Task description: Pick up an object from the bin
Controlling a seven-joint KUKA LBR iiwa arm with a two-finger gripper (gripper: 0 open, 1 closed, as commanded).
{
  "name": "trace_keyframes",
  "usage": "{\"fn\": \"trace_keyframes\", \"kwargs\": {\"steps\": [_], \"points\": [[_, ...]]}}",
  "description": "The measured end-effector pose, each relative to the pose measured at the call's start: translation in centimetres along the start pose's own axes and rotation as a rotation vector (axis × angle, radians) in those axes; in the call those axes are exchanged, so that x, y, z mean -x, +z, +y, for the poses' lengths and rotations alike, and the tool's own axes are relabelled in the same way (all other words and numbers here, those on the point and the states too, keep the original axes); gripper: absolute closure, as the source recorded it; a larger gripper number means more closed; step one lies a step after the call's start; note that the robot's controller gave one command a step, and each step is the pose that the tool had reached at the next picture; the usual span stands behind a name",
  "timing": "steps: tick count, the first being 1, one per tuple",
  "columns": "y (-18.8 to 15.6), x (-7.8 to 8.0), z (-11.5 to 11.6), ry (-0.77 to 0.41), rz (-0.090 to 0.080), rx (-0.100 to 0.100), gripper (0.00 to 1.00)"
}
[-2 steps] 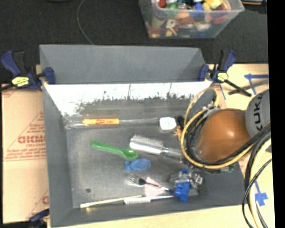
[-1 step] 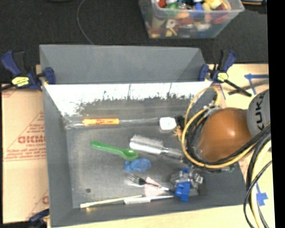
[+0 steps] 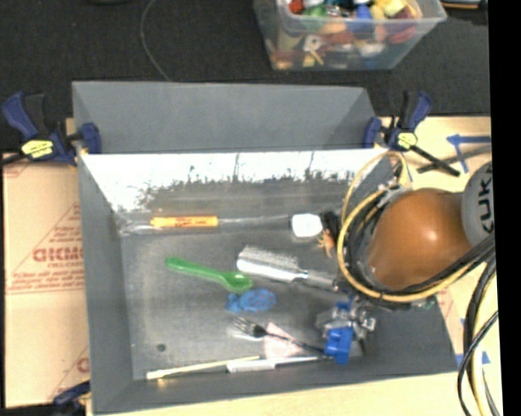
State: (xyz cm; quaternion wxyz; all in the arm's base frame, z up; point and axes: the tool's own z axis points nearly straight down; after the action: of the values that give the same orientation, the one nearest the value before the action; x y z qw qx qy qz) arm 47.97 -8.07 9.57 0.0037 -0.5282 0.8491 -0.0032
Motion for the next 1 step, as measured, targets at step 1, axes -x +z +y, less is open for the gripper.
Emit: {"fn": "trace_keyframes", "kwargs": {"steps": [1], "points": [[-1.55,0.01,-0.05,0.000,0.000,-0.001,1.00]]}}
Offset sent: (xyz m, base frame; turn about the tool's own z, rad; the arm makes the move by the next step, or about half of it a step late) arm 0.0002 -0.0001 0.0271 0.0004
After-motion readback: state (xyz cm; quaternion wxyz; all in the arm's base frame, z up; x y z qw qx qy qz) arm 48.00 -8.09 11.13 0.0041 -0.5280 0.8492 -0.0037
